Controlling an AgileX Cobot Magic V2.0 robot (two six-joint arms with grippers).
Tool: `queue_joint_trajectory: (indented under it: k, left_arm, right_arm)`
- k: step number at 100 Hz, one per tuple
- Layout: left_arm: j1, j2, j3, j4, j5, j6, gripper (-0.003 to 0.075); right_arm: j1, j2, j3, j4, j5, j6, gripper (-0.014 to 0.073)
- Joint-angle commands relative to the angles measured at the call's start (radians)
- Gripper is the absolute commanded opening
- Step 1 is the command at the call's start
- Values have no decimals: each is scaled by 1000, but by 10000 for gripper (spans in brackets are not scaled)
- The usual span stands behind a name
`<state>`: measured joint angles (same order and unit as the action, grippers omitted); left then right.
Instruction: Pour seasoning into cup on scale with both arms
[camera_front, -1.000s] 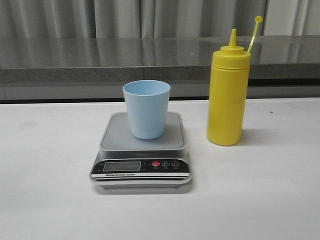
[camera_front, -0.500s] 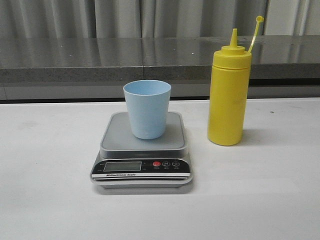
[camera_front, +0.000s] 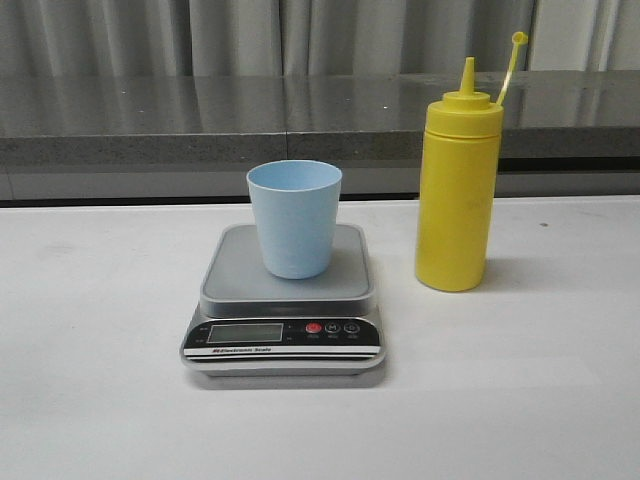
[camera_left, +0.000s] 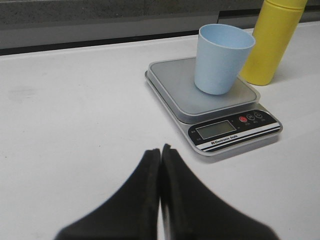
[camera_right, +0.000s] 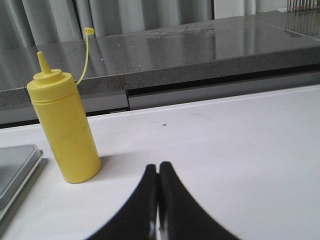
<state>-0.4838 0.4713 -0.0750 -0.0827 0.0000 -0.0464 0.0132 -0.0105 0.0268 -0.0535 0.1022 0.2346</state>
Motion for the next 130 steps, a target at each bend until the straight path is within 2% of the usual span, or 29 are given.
queue_joint_trajectory:
  k: [1, 17, 30, 44, 70, 89, 110, 116, 130]
  left_arm:
    - [3, 7, -27, -1, -83, -11, -20]
    - [3, 7, -27, -3, -94, -11, -20]
    - [34, 7, -25, -63, -96, -11, -20]
    - [132, -17, -25, -9, -87, -11, -20]
    - [360, -190, -25, 105, 0, -11, -20]
    - [481, -324, 7, 168, 59, -70, -20]
    - [521, -469, 117, 181, 71, -119, -20]
    - [521, -510, 115, 193, 140, -119, -20]
    - [521, -507, 115, 197, 143, -119, -20]
  right_arm:
    - [-5, -24, -17, -10, -69, -6, -69]
    - [-5, -24, -17, -10, -69, -6, -69]
    - [-5, -24, -17, -10, -69, -6, -69]
    - [-5, -24, -17, -10, -69, -6, -69]
    - [-5, -24, -17, -10, -69, -6, -69]
    - [-5, -24, -17, -10, -69, -6, -69]
    - [-5, -24, -17, -10, -69, -6, -69]
    - [-5, -24, -17, -10, -69, -6, -69]
    - [-5, -22, -17, -10, -68, -6, -69]
